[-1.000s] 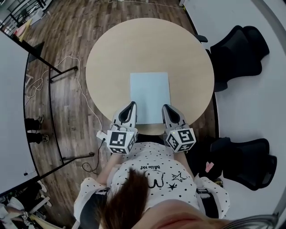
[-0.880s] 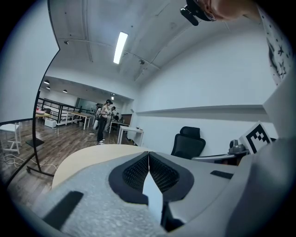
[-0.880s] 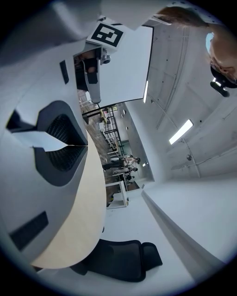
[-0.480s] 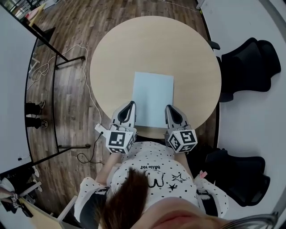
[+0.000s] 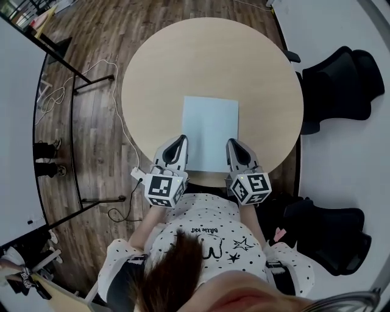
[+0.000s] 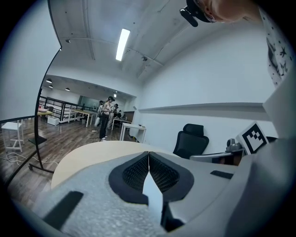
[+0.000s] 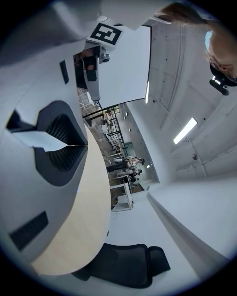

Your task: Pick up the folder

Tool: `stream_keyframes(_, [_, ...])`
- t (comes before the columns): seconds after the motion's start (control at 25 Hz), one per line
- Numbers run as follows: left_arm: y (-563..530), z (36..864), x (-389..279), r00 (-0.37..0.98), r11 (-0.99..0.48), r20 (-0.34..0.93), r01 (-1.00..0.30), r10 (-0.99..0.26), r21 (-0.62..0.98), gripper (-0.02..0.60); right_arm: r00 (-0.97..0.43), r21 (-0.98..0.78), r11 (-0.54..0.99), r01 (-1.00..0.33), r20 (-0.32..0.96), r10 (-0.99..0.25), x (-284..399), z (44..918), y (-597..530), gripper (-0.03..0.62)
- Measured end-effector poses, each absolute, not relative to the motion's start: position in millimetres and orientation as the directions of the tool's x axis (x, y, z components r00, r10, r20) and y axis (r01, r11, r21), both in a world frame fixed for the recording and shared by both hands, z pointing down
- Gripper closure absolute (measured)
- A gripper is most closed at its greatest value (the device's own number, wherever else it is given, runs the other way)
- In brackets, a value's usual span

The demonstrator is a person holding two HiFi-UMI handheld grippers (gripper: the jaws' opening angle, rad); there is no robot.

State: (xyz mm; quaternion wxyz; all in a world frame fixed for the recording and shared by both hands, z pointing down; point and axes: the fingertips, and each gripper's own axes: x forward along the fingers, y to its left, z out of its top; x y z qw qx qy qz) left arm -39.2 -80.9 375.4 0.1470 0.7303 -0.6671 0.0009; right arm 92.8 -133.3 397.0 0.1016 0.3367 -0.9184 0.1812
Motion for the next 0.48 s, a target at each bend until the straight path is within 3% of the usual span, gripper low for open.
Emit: stream_keyframes(0.48, [-92.2, 368.7, -45.4, 0.187, -0.147, 0.192, -0.967, -0.963, 0.207, 0.563, -0.709, -0.267, 0.658, -0.704, 0.314, -0.632, 92.9, 392.2, -128.3, 0.588])
